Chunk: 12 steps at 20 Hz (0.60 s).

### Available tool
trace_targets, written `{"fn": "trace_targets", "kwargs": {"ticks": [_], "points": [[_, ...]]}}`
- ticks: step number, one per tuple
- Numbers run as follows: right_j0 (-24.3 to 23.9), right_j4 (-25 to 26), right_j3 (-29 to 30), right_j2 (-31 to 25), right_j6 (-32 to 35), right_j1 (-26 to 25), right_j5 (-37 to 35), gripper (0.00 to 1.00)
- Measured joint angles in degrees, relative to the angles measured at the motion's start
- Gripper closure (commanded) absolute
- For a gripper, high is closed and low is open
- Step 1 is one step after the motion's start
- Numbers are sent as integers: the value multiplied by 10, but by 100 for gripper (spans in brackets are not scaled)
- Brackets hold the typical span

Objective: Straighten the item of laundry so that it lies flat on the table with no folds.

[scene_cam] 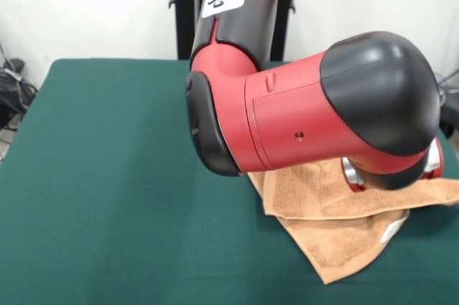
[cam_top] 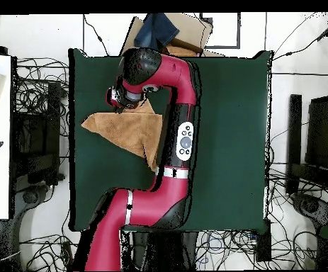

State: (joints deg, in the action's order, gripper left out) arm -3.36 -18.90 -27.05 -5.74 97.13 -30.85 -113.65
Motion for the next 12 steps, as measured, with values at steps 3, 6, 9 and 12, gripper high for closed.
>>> {"fn": "trace_targets", "kwargs": {"ticks": [3, 6, 9, 12], "points": [[-1, 1, 7, 0, 0, 3, 0, 100], [-3, 2, 11, 1, 0, 3, 0, 100], [-5, 7, 11, 8, 0, 2, 0, 100], [-10, 23, 12, 25, 0, 2, 0, 100]]}}
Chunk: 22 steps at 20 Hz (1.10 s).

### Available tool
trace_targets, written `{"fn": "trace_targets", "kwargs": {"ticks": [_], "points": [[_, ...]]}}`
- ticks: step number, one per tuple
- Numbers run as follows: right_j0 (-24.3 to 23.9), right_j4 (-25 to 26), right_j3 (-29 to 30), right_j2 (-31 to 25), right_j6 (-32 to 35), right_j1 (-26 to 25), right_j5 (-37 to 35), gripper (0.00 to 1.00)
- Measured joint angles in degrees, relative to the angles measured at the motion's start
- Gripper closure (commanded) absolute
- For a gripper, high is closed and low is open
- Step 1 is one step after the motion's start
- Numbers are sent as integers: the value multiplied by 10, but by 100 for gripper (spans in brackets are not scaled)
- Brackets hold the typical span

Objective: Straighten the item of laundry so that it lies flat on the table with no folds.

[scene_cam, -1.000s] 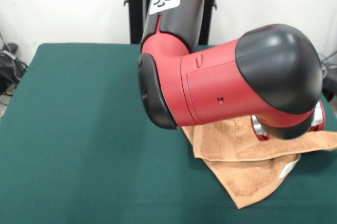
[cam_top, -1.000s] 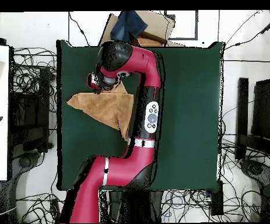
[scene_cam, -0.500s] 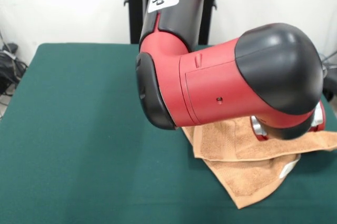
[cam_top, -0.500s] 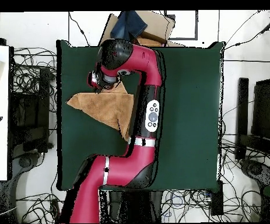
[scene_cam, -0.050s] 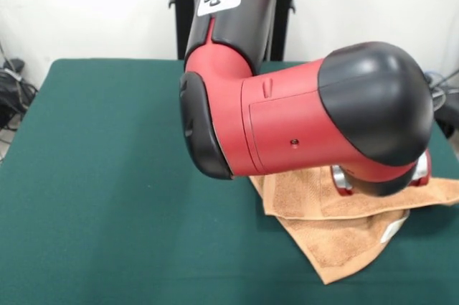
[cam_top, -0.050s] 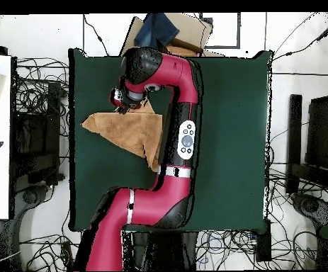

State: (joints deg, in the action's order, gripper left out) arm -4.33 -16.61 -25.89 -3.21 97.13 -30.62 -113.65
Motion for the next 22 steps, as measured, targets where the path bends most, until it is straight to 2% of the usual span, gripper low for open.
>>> {"fn": "trace_targets", "kwargs": {"ticks": [5, 13, 16, 20, 22], "points": [[-7, 24, 26, 31, 0, 12, 0, 100], [-8, 25, 101, 55, 0, 45, 0, 100], [-6, 25, 108, 56, 0, 47, 0, 100], [1, 23, 74, 47, 0, 26, 20, 100], [18, 21, 7, 25, 0, -16, 85, 100]]}}
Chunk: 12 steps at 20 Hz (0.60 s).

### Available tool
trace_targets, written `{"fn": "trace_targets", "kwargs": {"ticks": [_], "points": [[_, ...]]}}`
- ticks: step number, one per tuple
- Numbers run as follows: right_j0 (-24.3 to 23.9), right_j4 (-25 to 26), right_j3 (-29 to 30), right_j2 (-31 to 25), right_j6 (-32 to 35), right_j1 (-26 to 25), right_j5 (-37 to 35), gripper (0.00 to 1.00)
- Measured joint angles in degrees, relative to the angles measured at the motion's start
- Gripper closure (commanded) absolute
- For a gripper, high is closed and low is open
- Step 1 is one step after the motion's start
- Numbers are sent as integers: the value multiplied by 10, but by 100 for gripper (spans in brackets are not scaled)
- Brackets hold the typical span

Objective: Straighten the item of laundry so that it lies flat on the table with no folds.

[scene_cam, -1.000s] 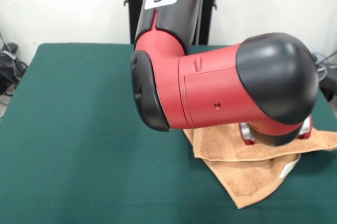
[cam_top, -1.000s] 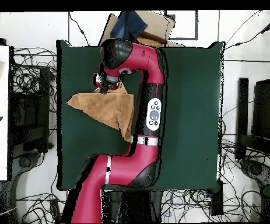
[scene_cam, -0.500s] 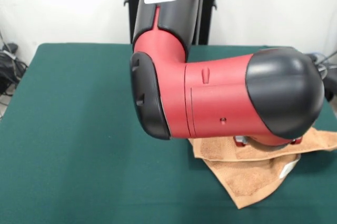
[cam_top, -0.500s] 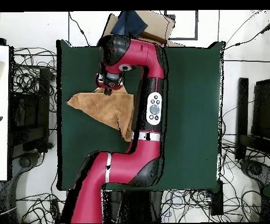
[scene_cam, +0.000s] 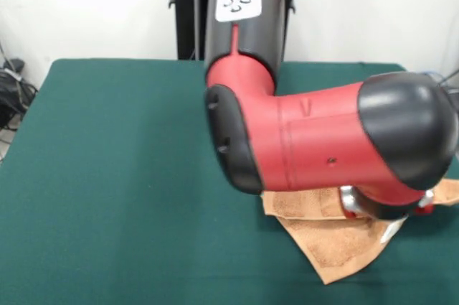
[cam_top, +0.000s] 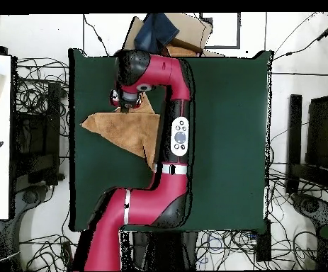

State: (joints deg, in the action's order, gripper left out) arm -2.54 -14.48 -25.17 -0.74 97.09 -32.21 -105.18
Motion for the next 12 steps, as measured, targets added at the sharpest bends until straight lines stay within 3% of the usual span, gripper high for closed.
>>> {"fn": "trace_targets", "kwargs": {"ticks": [7, 12], "points": [[43, 1, -135, -27, 0, -85, 164, 100], [56, 4, -206, -27, 0, -125, 192, 100]]}}
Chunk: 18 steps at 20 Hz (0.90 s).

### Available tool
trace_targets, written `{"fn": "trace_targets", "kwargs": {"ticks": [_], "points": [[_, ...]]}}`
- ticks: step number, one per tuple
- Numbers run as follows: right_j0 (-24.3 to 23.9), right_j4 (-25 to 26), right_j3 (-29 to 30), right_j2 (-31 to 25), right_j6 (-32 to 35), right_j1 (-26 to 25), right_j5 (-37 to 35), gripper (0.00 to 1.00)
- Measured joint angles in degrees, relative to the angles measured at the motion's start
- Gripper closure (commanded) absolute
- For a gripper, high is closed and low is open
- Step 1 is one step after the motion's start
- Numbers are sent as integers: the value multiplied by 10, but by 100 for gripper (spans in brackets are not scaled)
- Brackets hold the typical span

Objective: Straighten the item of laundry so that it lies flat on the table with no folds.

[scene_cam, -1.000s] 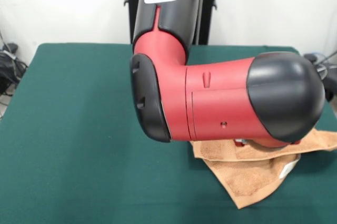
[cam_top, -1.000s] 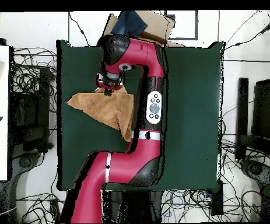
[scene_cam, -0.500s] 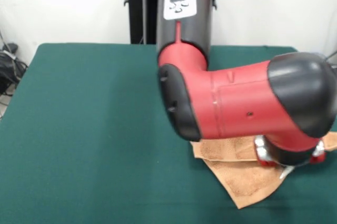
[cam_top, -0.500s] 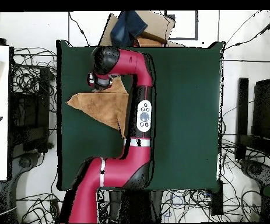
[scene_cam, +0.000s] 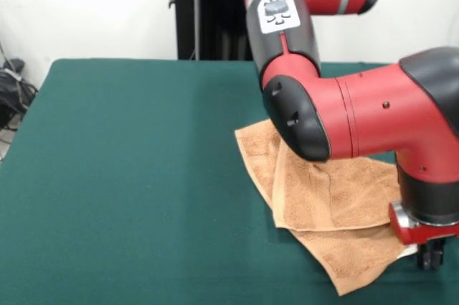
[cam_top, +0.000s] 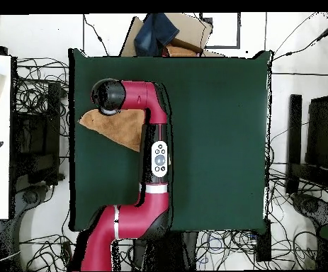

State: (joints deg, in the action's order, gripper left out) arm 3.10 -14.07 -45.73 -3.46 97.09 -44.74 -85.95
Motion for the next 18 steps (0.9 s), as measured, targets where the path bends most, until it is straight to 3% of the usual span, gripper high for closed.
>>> {"fn": "trace_targets", "kwargs": {"ticks": [8, 18], "points": [[-2, -24, -8, 0, 0, -10, -12, 100], [-29, -41, 20, 2, 0, 26, -155, 100]]}}
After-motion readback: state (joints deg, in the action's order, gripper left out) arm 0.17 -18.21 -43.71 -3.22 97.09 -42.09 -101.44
